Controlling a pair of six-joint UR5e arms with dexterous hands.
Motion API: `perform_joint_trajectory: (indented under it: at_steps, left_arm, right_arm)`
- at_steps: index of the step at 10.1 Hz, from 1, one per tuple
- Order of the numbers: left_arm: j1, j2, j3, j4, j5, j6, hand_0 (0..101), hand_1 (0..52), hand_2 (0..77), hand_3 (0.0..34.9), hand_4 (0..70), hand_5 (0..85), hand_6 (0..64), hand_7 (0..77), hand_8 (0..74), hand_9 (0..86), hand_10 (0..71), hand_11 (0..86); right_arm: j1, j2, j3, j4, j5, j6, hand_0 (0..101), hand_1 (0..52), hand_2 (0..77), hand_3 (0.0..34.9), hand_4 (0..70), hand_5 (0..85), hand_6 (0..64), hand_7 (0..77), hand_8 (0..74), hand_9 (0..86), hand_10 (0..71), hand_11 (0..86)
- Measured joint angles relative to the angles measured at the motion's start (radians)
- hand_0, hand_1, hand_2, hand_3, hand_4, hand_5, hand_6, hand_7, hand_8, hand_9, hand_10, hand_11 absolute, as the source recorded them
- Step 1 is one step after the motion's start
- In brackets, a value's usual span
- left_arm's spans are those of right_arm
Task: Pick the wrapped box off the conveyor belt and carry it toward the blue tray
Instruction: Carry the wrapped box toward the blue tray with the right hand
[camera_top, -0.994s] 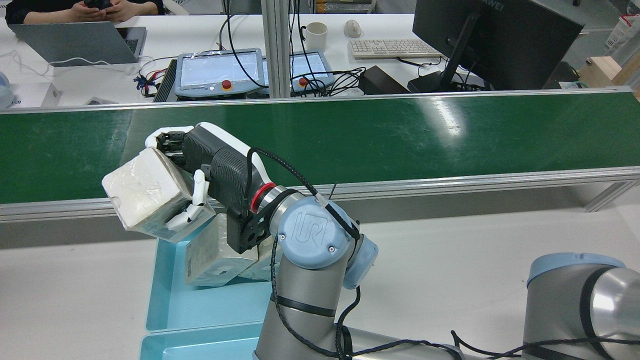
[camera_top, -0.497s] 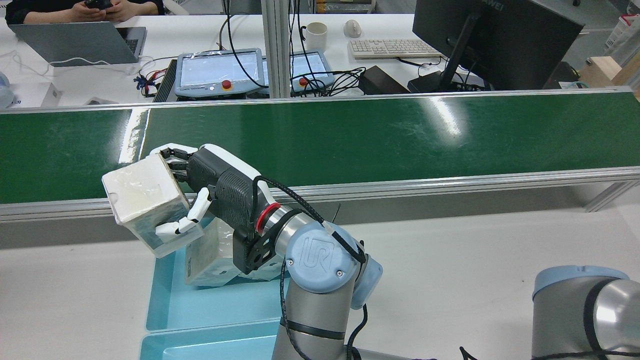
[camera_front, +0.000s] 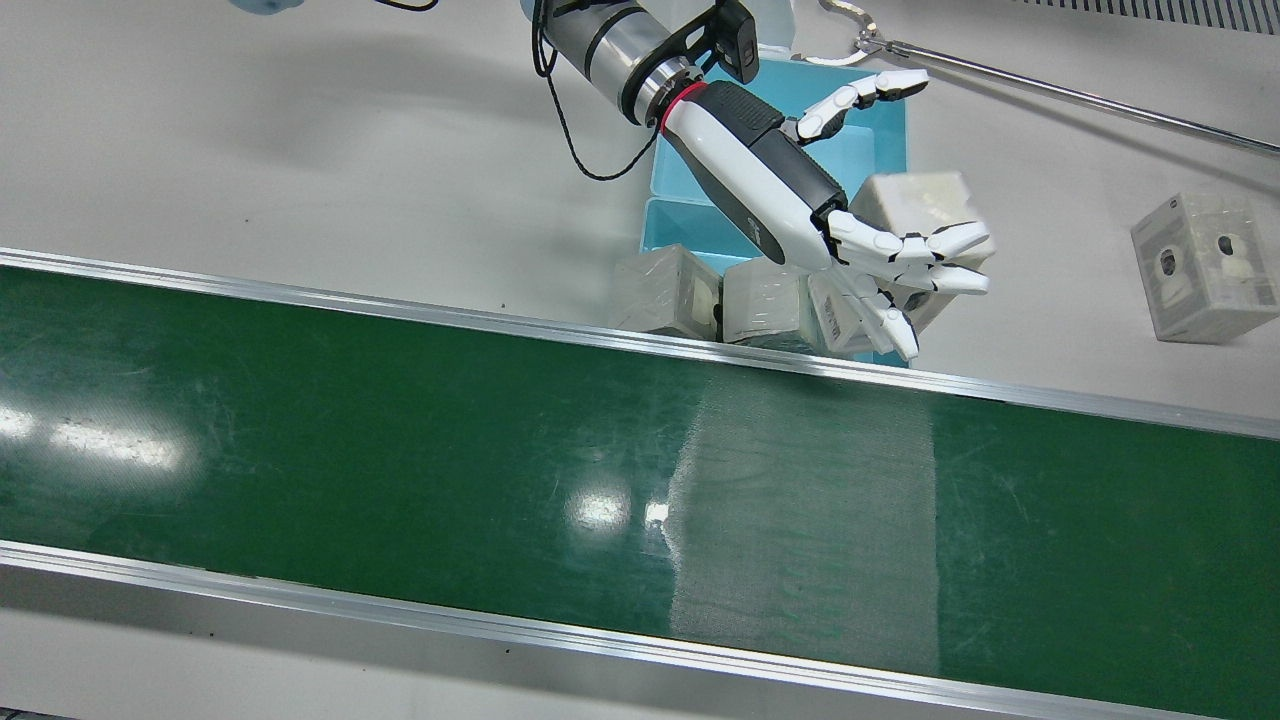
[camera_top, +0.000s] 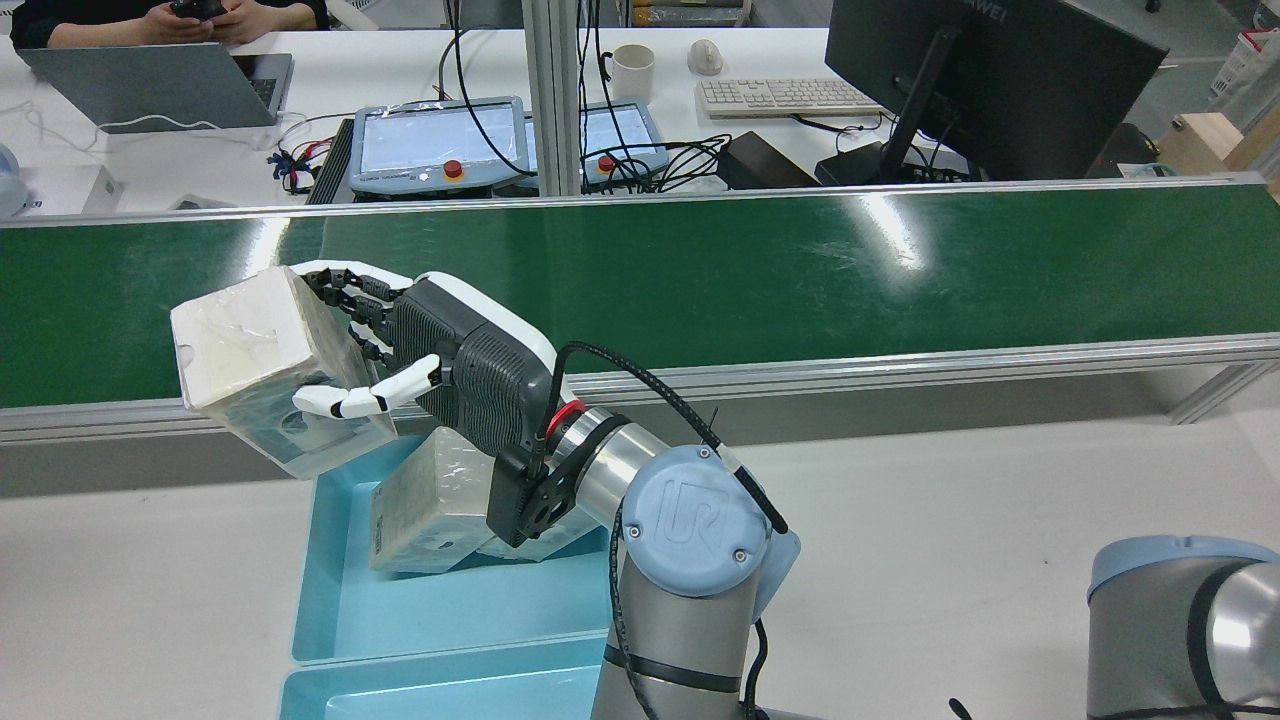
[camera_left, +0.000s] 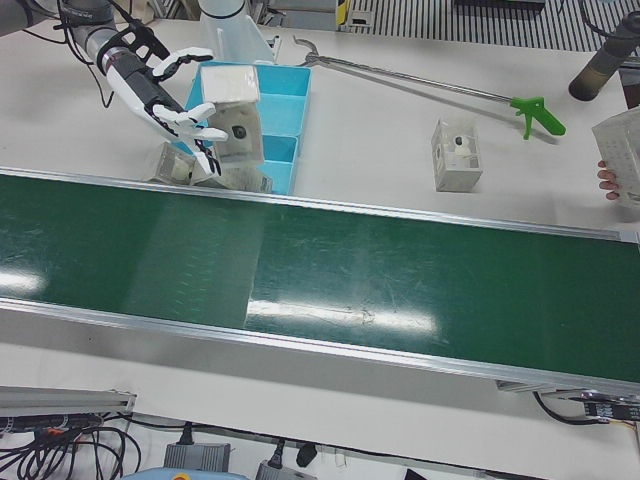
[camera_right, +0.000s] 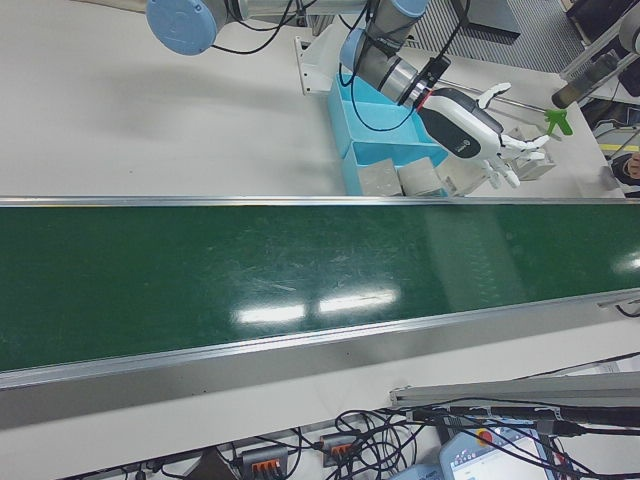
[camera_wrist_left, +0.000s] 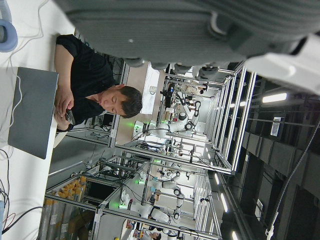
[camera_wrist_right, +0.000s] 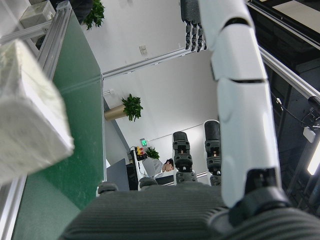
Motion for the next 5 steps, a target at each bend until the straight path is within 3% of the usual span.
perform_joint_trajectory:
  at_steps: [1, 2, 3, 5]
  left_arm:
    - [0.000, 0.000, 0.000, 0.000, 0.000, 0.000, 0, 0.0, 0.5, 0.0, 0.0, 1.1, 0.5, 0.0, 0.5, 0.0, 0.5, 0.5]
    - [0.000, 0.000, 0.000, 0.000, 0.000, 0.000, 0, 0.0, 0.5, 0.0, 0.0, 1.1, 0.5, 0.0, 0.5, 0.0, 0.5, 0.5]
    - [0.000, 0.000, 0.000, 0.000, 0.000, 0.000, 0, 0.0, 0.5, 0.0, 0.0, 1.1, 0.5, 0.0, 0.5, 0.0, 0.5, 0.5]
    - [0.000, 0.000, 0.000, 0.000, 0.000, 0.000, 0, 0.0, 0.5, 0.0, 0.0, 1.1, 0.5, 0.5, 0.5, 0.0, 0.5, 0.5]
  right_arm:
    - [0.005, -0.004, 0.007, -0.001, 0.000, 0.001, 52, 18.5, 14.2, 18.0, 12.5, 26.7, 6.5, 10.4, 0.0, 1.6, 0.0, 0.5]
    - [0.009, -0.010, 0.015, -0.002, 0.000, 0.002, 52, 18.5, 14.2, 18.0, 12.5, 26.7, 6.5, 10.4, 0.0, 1.6, 0.0, 0.5]
    - [0.017, -0.018, 0.022, -0.002, 0.000, 0.003, 51, 16.9, 7.6, 22.0, 12.0, 27.8, 6.5, 11.4, 0.0, 1.1, 0.0, 0.5]
    - [0.038, -0.045, 0.035, -0.002, 0.002, 0.004, 51, 16.9, 7.6, 21.4, 12.0, 30.5, 6.5, 11.4, 0.0, 1.1, 0.0, 0.5]
